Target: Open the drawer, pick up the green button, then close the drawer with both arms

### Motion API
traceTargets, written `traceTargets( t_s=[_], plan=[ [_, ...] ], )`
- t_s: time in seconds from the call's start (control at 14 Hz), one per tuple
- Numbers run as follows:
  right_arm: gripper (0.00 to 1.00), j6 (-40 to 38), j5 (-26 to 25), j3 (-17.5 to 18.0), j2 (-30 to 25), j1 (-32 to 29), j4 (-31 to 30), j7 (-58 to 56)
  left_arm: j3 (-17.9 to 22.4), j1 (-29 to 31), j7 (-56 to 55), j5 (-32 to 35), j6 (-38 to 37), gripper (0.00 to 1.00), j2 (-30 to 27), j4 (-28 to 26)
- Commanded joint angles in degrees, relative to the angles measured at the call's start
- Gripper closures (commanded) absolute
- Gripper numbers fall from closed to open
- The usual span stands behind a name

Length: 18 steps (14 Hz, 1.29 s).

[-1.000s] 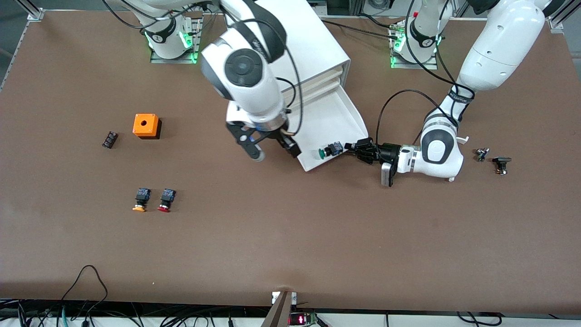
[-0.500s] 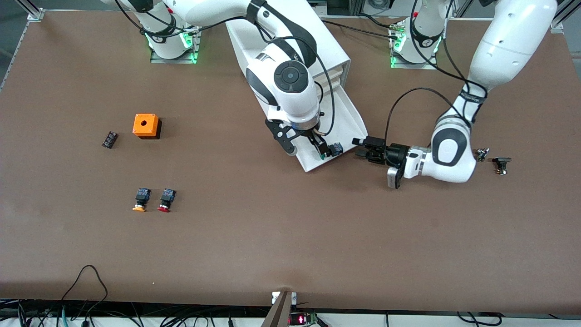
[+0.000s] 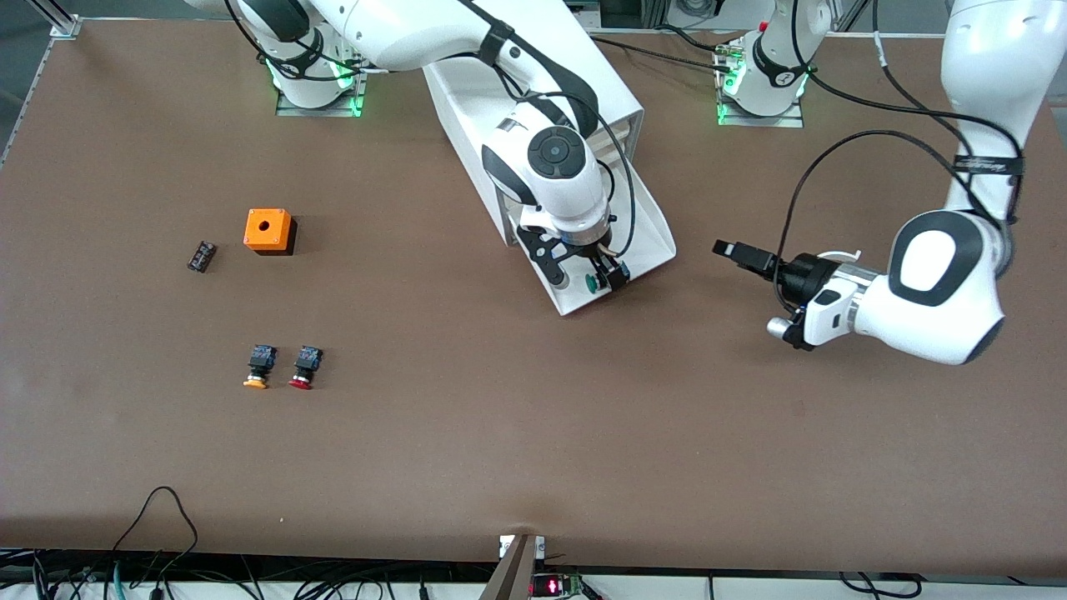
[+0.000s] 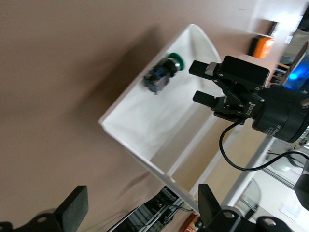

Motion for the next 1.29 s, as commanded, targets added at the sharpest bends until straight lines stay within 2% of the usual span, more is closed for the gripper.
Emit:
traceTargets(
  t_s=[0.0,0.36,0.57,0.64,0.71,1.0,1.21],
  plan=[
    [0.01,1.93,0.36,-0.34,2.83,1.27,2.84,1.97,-0.75,-1.11,-8.48,8.48,-3.40,0.00,0.31,4.99],
    [0.02,4.75,0.28,-0.43,4.77,2.50,2.84,2.85,-0.84,-6.90,-17.10,24.91,-3.41,0.00,-2.85,5.26],
    [0.10,6.06,0.28,-0.52,5.56,2.94,2.84,2.76,-0.84,-11.55,-20.11,35.09,-3.59,0.00,-4.00,9.90],
    [0.17,6.24,0.19,-0.61,5.65,3.03,2.84,2.67,-0.84,-13.57,-19.94,39.49,-3.85,0.00,-4.26,11.13],
    [0.31,6.25,0.27,-0.61,5.56,3.03,2.84,2.50,-0.75,-14.03,-20.02,40.92,-4.46,0.00,-4.26,12.19],
    [1.00,5.90,0.01,-0.87,5.39,2.94,2.84,1.97,-0.22,-12.28,-19.41,38.40,-1.92,0.00,-4.00,17.21],
    [1.00,2.05,-0.08,-1.05,4.86,2.33,3.18,1.18,-0.22,-12.10,-19.32,38.30,-1.74,0.00,-3.48,16.86]
  ],
)
